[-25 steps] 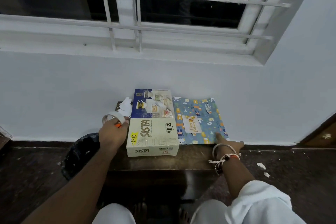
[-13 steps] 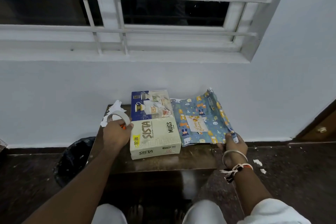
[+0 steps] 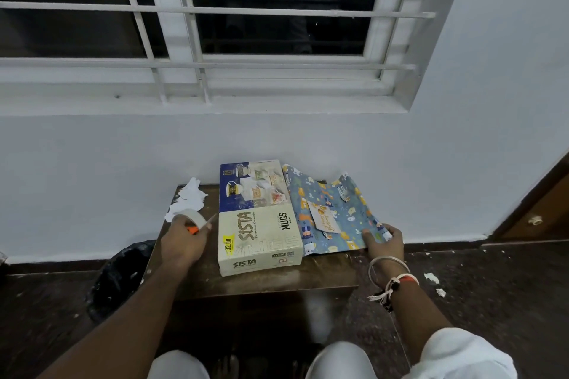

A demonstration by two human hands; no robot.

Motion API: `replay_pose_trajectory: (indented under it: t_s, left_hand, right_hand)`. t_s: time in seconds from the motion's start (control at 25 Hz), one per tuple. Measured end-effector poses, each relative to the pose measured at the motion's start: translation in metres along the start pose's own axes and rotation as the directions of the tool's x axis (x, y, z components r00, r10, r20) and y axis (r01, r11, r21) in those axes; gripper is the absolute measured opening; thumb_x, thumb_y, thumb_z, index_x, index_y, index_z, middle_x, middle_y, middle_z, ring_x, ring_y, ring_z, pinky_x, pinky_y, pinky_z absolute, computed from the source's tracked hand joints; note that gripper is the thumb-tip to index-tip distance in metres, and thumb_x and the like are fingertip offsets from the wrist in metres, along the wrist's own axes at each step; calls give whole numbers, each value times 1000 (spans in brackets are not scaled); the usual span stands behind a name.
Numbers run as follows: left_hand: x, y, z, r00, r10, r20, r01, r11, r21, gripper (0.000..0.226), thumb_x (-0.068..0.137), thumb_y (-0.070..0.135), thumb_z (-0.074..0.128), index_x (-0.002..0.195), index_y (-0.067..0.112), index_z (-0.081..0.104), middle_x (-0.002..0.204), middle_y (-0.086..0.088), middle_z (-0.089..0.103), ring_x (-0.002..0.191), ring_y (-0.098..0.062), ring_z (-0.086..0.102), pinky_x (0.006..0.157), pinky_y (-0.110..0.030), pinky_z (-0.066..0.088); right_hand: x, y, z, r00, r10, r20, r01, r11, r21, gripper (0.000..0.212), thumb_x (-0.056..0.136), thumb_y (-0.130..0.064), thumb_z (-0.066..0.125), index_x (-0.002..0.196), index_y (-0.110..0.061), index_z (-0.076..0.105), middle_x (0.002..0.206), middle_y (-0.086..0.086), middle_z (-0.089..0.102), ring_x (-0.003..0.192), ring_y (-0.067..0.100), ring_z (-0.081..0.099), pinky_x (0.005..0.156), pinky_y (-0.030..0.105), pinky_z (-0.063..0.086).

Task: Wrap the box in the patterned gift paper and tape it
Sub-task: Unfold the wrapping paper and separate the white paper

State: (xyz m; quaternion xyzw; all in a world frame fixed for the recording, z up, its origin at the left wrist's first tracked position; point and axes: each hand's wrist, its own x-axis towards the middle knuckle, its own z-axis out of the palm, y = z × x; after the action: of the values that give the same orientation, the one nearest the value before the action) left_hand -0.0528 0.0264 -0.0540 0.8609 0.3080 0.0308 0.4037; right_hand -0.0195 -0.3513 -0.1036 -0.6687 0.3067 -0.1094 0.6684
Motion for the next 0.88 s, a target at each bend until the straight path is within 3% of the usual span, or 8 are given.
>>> replay_pose_trajectory:
  t_s: [0.04,0.12,0.24,0.32,0.48,0.64,0.8,0.88]
  left_hand:
    - [3,-5,-3,998,-64,5,64,989,-134,49,94,31,73,134,10,54,126,-13,63,110,-32,64,93,-45,55]
    - [6,-13,-7,975,-210,78,224,885,-408,47,91,30,76,128,10,55,122,-9,60,99,-24,62,81,-37,56]
    - [13,-22,-12,920,-314,235,391,698,-600,59,89,37,76,139,15,55,139,-10,49,118,-26,52,87,-38,57]
    - [13,-21,-14,925,-295,238,378,666,-643,59,90,35,75,141,13,55,141,-10,50,120,-27,52,92,-40,56]
    - [18,-13,-23,981,-183,59,187,842,-506,50,88,35,78,127,7,65,136,-14,58,120,-30,54,102,-40,49]
    - [22,5,-41,997,-50,-55,42,990,-136,34,83,39,82,105,14,72,130,-14,67,112,-32,60,91,-36,47]
    - [12,36,-38,944,283,-167,-276,959,66,33,90,42,75,111,20,63,120,-7,70,105,-29,65,90,-39,50]
    - [1,57,-29,878,444,-180,-434,896,95,26,91,45,73,100,25,58,103,-1,70,90,-21,63,80,-33,48]
  right_hand:
    - [0,0,1,1000,-12,4,12,999,-30,43,89,-9,78,118,-17,48,122,25,62,84,31,63,79,51,60]
    - [1,-3,5,1000,5,-6,-5,998,67,44,91,-7,76,119,-17,43,115,22,63,81,27,63,73,48,62]
    - [-1,-7,13,987,154,50,-162,934,317,37,97,-10,69,124,-16,45,94,13,62,72,24,61,50,32,61]
    - [-4,-3,22,968,216,126,-246,912,329,27,101,-13,64,125,-15,51,104,14,66,75,28,66,49,34,61]
    - [-8,7,36,956,248,159,-282,927,247,34,103,-14,61,135,-14,49,121,12,63,87,31,67,55,35,61]
    - [-13,9,40,974,177,143,-205,954,220,26,103,-14,59,128,-18,54,122,13,67,94,33,68,70,41,58]
    - [-24,4,41,968,155,196,-180,977,116,36,98,-15,69,128,-21,51,114,8,69,93,30,69,76,48,59]
    - [-15,9,45,981,133,140,-117,986,-118,70,74,-49,89,127,-19,53,116,8,71,92,32,71,72,47,62]
